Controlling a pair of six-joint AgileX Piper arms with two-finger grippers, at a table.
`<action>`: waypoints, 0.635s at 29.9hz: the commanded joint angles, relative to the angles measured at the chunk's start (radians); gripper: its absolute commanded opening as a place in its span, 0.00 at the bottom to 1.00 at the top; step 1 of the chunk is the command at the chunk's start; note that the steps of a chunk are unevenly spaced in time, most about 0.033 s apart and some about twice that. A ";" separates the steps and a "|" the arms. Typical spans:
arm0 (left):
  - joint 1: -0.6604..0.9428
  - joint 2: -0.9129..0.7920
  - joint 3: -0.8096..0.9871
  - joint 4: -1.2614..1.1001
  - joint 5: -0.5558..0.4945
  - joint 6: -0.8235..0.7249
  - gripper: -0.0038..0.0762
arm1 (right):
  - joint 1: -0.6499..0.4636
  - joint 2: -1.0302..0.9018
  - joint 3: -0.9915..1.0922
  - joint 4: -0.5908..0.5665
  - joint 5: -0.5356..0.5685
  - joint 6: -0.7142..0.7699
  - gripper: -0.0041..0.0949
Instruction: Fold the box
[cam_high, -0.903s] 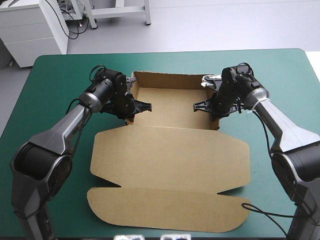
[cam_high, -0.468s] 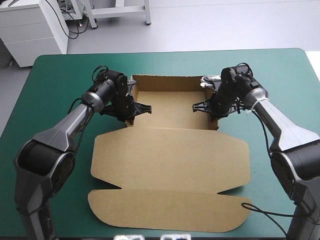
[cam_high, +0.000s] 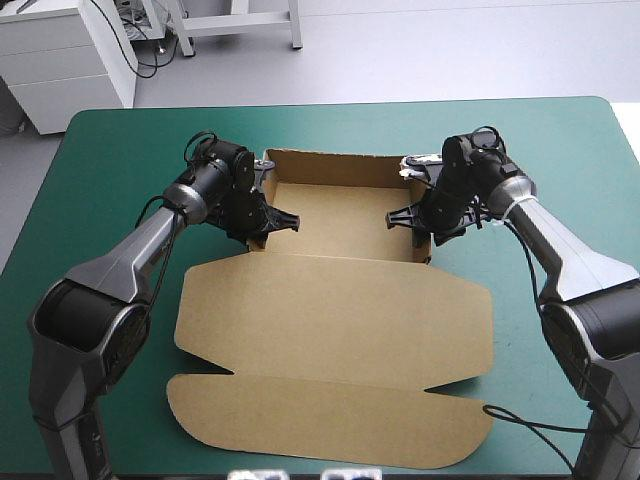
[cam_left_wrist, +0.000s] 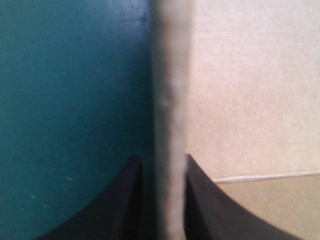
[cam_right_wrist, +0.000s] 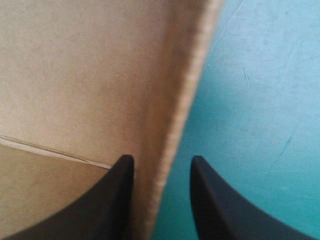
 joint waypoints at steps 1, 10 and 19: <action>0.005 -0.051 -0.031 0.032 0.071 0.002 0.42 | -0.013 -0.043 -0.019 -0.004 0.037 -0.017 0.67; 0.005 -0.053 -0.071 0.032 0.071 0.002 0.54 | -0.013 -0.045 -0.038 -0.008 0.010 -0.017 0.84; 0.005 -0.055 -0.303 0.032 0.071 0.002 0.53 | -0.013 -0.045 -0.242 -0.001 0.032 0.002 0.84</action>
